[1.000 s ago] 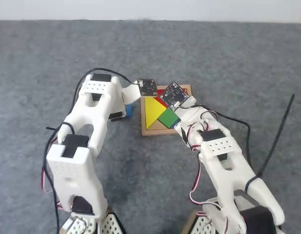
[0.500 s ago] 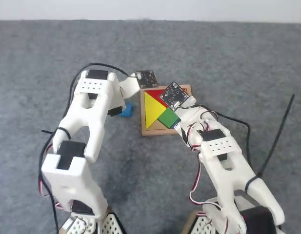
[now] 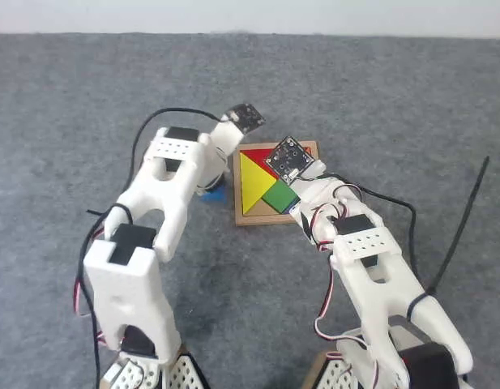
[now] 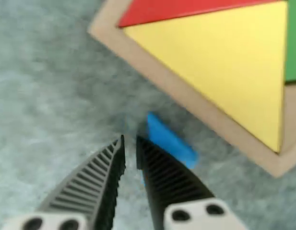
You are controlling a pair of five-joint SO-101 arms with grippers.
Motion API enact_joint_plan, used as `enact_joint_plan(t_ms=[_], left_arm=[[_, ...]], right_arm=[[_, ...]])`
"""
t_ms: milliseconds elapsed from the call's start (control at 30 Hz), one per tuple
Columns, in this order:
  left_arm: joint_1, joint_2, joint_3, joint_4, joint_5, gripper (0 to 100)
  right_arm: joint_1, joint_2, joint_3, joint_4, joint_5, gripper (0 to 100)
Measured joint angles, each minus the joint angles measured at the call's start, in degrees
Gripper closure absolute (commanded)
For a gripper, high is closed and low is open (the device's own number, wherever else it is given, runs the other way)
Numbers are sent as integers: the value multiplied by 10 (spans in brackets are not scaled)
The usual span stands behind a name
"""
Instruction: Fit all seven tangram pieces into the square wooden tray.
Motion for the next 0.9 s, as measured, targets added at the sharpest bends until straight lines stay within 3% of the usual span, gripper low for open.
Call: enact_joint_plan(t_ms=[133, 567, 900], left_arm=[[1, 1, -17, 25, 4, 825], [-9, -50, -26, 66, 14, 870], [50, -174, 164, -17, 24, 867]], right_arm=[[0, 0, 0, 0, 0, 991], [0, 0, 0, 0, 0, 991], [0, 0, 0, 0, 0, 991]])
